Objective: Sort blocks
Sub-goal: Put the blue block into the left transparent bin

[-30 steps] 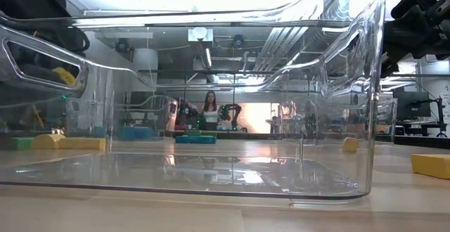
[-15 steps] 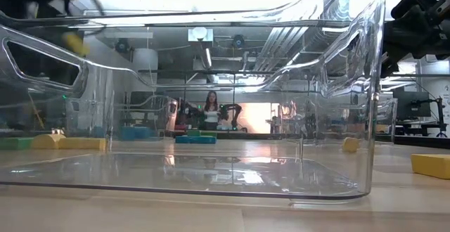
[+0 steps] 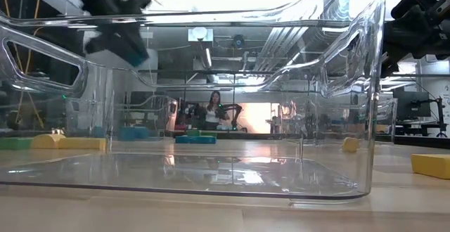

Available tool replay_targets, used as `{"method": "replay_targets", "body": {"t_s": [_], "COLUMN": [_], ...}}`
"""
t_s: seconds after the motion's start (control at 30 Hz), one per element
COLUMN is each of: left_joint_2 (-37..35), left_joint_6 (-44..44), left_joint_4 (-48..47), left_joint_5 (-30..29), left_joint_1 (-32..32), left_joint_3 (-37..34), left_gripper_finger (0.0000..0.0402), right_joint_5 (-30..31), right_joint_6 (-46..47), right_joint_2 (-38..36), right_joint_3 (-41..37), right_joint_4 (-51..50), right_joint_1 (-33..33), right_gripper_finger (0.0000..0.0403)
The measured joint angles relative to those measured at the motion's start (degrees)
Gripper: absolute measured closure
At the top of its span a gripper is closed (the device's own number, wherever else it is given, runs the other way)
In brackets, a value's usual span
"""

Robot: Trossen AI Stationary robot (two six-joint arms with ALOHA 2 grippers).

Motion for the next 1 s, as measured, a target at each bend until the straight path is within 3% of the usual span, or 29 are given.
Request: {"method": "replay_targets", "body": {"t_s": [0.13, 0.27, 0.43, 0.7, 0.83, 0.9, 1.0], "left_joint_2": [10.8, 21.7, 29.4, 28.7, 24.3, 21.6, 19.3], "left_joint_6": [15.2, 26.2, 33.8, 36.8, 33.7, 30.9, 30.0], "left_joint_4": [-1.2, -6.1, -9.6, -11.1, -9.1, -3.8, 0.9], "left_joint_5": [1.7, 1.9, 2.8, 5.2, 18.4, 23.2, 21.8], "left_joint_1": [11.3, 18.6, 21.9, 21.8, 20.8, 17.8, 9.4], "left_joint_3": [5.6, 10.5, 14.5, 19.9, 21.4, 21.2, 21.2], "left_gripper_finger": [0.0303, 0.0297, 0.0233, 0.0163, 0.0156, 0.0156, 0.0160], "right_joint_5": [0.0, 0.0, 0.0, 0.0, 0.0, 0.0, 0.0], "right_joint_6": [0.0, 0.0, 0.0, 0.0, 0.0, 0.0, 0.0], "right_joint_2": [0.0, 0.0, 0.0, 0.0, 0.0, 0.0, 0.0], "right_joint_3": [0.0, 0.0, 0.0, 0.0, 0.0, 0.0, 0.0], "right_joint_4": [0.0, 0.0, 0.0, 0.0, 0.0, 0.0, 0.0], "right_joint_1": [0.0, 0.0, 0.0, 0.0, 0.0, 0.0, 0.0], "right_gripper_finger": [0.0398, 0.0398, 0.0398, 0.0398, 0.0398, 0.0398, 0.0398]}}
